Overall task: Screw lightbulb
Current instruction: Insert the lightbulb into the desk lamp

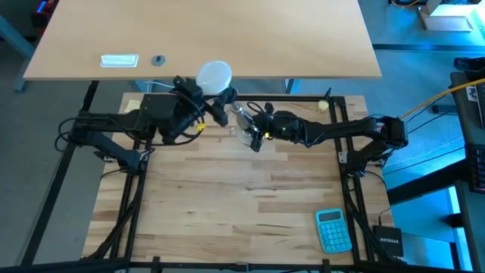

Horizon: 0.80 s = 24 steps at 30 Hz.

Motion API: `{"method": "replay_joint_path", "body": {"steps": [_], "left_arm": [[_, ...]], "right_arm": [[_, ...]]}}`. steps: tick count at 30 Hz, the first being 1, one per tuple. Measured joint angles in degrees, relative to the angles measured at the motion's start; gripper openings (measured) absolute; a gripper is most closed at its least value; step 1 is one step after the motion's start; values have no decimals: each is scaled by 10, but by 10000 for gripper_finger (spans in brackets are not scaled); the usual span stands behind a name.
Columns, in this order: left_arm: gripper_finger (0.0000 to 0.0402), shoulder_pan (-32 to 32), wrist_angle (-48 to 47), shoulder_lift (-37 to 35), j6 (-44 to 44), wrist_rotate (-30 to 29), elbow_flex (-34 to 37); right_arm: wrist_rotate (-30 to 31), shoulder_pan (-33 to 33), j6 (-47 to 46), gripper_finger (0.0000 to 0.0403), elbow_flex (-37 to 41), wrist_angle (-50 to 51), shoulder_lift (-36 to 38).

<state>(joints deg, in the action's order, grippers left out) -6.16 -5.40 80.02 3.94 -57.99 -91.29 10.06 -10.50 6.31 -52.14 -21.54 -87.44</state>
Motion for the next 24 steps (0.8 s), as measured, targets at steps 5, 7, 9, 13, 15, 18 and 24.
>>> {"method": "replay_joint_path", "body": {"steps": [5, 7, 9, 13, 15, 18, 24], "left_arm": [[297, 12, 49, 13, 12, -2, 0], [285, 18, 67, 21, 12, -2, 0], [267, 23, 77, 23, 17, 0, 0], [213, 29, 92, 30, 27, 9, -1], [176, 29, 93, 33, 33, 16, -1], [141, 28, 87, 34, 40, 71, -1], [141, 25, 51, 20, 44, 141, -1]], "right_arm": [[1, 0, -2, 161, 0, -22, 0], [1, 0, -7, 161, 0, -25, 0], [1, 0, -11, 161, 0, -25, 0], [-2, 0, -11, 161, 0, -25, 0], [-5, 0, -15, 161, 0, -25, 0], [-19, 0, -14, 161, 1, -27, 0], [-76, 4, -24, 161, 1, -29, 1]]}}
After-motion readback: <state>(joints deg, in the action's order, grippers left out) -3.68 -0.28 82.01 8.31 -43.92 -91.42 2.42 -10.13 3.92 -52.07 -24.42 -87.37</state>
